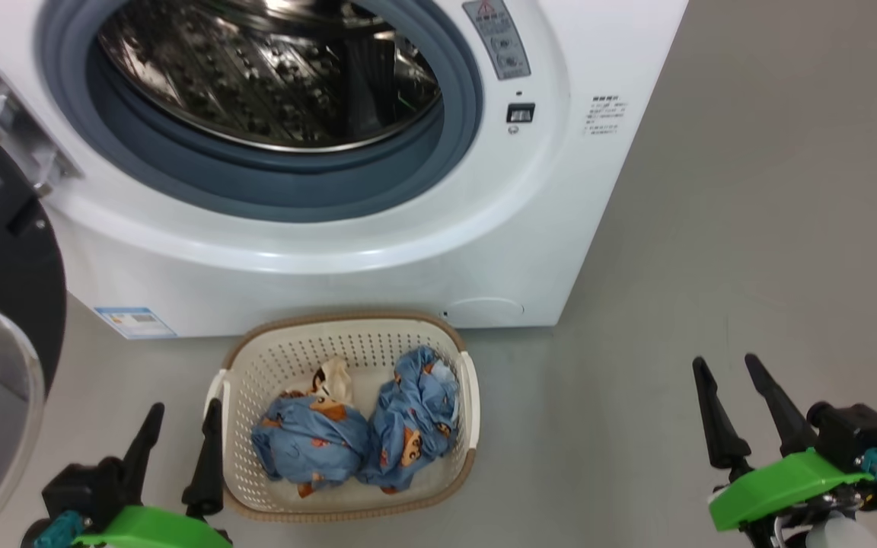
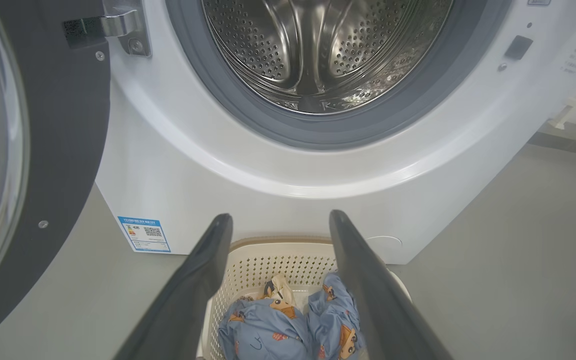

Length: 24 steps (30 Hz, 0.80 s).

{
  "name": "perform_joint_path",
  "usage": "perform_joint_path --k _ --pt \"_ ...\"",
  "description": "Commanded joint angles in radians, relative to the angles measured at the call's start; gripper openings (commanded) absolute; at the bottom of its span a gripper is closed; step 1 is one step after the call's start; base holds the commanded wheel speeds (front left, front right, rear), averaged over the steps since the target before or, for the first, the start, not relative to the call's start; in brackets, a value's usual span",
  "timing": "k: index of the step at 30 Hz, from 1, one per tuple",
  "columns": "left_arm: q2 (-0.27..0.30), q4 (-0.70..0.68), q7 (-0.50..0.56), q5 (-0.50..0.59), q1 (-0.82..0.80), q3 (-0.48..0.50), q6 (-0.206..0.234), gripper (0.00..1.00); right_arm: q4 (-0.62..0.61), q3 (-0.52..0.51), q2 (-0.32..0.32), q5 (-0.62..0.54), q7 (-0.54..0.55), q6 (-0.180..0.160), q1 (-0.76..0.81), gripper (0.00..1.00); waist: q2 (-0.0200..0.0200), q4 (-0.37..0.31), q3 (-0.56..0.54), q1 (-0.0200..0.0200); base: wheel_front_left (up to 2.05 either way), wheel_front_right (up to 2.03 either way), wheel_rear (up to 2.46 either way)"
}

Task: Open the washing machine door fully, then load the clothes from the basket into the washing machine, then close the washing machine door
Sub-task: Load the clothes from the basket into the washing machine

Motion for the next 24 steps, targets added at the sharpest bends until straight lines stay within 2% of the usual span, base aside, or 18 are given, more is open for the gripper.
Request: perform_joint_path --k 1,9,24 --pt "0.013 -0.001 -0.006 0.006 -0.053 0.037 -0.003 1.00 -0.031 0.017 -0.003 -0.006 -0.012 0.003 -0.035 1.00 0.0000 -0.012 0.047 0.0000 0.00 0.00 0.00" --pt "0.013 0.106 -0.006 0.000 -0.139 0.017 -0.003 1.00 -0.039 0.012 0.007 -0.007 -0.012 0.003 -0.070 1.00 0.0000 -0.027 0.131 0.0000 0.00 0.00 0.00" --pt "0.017 0.508 -0.006 -0.060 -0.420 -0.148 -0.003 1.00 -0.052 0.028 0.025 -0.007 -0.012 0.003 -0.152 1.00 0.0000 -0.062 0.302 0.0000 0.00 0.00 0.00"
